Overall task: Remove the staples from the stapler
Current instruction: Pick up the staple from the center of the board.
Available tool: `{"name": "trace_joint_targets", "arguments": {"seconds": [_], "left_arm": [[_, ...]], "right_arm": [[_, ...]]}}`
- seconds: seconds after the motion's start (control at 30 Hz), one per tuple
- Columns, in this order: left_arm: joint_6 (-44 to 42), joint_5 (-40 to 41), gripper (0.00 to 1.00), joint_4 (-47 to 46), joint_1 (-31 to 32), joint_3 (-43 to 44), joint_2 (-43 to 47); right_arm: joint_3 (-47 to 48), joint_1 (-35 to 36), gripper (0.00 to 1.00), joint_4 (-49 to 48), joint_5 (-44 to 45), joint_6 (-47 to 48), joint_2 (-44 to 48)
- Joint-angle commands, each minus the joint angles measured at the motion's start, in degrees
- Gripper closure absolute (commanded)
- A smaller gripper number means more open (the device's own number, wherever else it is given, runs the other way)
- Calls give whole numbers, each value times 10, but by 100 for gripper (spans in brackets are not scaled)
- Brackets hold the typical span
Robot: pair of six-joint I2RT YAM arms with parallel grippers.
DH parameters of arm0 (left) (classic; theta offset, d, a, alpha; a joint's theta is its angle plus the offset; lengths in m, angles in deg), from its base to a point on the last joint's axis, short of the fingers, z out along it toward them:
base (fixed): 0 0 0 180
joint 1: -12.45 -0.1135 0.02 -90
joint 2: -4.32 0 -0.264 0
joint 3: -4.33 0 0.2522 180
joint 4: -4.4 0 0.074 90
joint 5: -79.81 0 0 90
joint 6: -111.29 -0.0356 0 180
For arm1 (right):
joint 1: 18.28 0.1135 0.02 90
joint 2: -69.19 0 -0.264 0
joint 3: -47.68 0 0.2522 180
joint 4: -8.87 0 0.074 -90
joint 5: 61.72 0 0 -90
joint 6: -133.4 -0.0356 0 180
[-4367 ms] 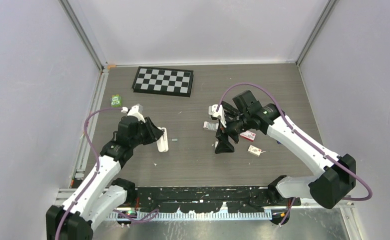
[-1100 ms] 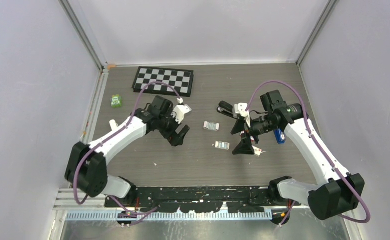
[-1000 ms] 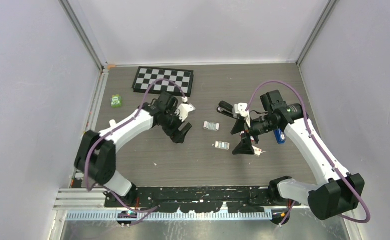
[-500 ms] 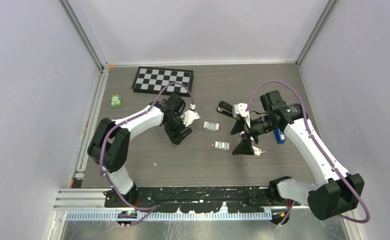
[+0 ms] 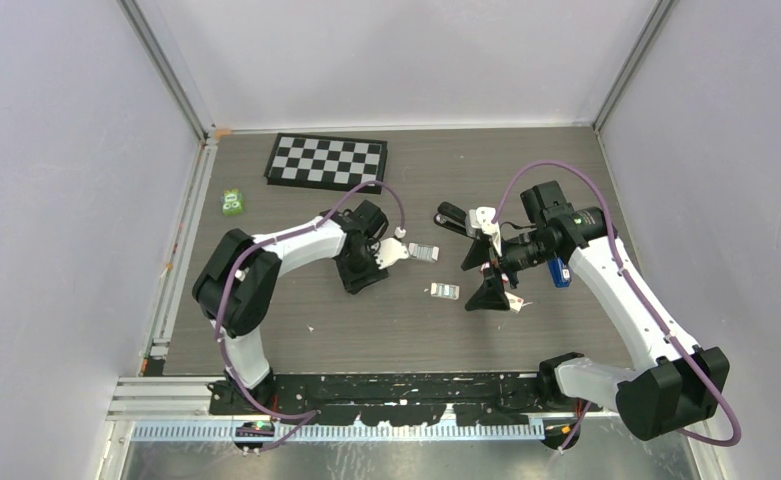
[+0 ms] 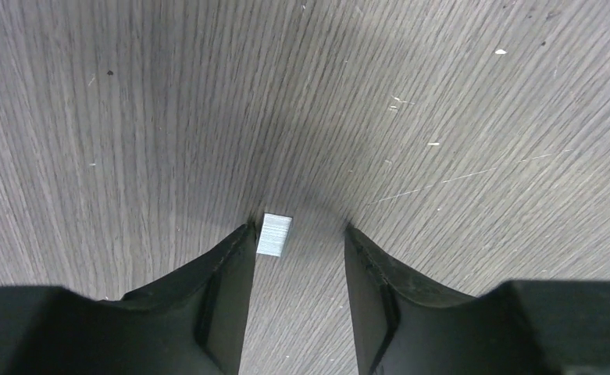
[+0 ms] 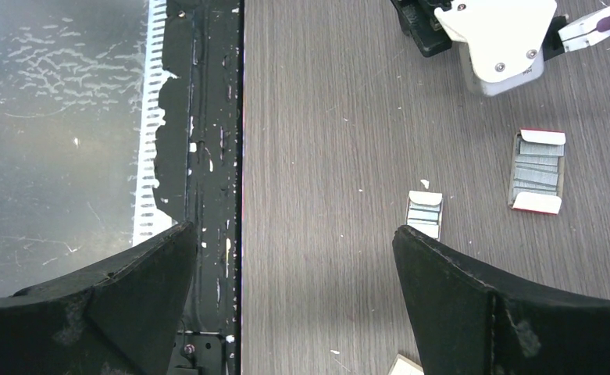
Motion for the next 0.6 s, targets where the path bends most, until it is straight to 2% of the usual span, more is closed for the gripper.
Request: {"name": "trace_joint_targets", "arguments": {"seconds": [0.0, 0.3, 0.57], "left_arm": [[-10, 15, 54, 2, 2, 19, -5], [-7, 34, 63, -2, 5, 20, -13], [5, 55, 60, -17, 11, 19, -17]], "right_arm": [[2, -2, 0, 5, -18, 14, 7], [5, -3, 0, 14, -22, 22, 9], [6, -3, 0, 19, -24, 26, 9]]}}
